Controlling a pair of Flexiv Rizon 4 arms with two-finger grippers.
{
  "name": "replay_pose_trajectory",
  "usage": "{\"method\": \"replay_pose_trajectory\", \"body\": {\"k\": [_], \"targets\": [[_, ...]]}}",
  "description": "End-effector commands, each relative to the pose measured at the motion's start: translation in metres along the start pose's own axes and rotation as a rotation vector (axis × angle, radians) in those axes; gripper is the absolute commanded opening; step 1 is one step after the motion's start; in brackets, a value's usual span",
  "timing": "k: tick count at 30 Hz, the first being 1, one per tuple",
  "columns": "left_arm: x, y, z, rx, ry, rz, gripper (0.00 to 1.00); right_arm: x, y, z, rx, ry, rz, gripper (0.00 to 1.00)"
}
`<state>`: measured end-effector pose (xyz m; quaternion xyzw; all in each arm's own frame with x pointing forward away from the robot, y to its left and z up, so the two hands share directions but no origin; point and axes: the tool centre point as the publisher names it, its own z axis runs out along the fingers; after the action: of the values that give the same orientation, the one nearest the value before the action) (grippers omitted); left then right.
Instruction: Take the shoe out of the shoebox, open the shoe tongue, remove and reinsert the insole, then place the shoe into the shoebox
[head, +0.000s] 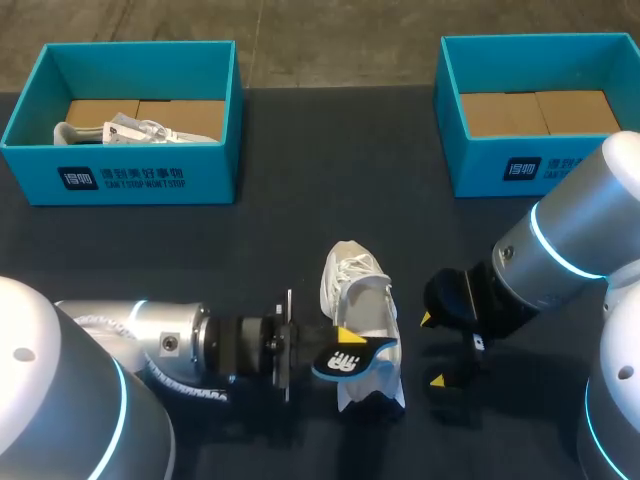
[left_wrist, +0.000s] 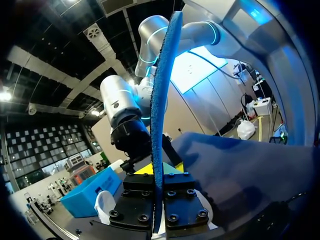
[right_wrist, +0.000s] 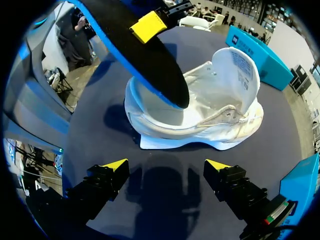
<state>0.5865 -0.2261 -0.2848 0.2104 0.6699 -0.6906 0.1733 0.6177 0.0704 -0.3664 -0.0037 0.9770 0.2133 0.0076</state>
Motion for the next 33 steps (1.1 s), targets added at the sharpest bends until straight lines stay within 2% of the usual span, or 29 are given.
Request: {"method": "replay_pose_trajectory", "body": {"k": [1,15,23,33], "targets": [[-0.001,0.002,0.011,0.001,0.004,-0.002,0.0,0.001,0.0,0.001,0.002,-0.003,0.0,1.0],[-0.003,0.005,0.025,0.0,0.022,-0.009,0.0,0.001,0.0,0.001,0.002,-0.003,0.0,1.0],[-0.003,0.015,0.021,-0.022,0.015,-0.03,0.0,0.001,0.0,0.001,0.002,-0.003,0.0,1.0],[-0.003,0.011,0.01,-0.036,0.003,-0.031,0.0,0.001,0.0,0.001,0.002,-0.003,0.0,1.0]]}}
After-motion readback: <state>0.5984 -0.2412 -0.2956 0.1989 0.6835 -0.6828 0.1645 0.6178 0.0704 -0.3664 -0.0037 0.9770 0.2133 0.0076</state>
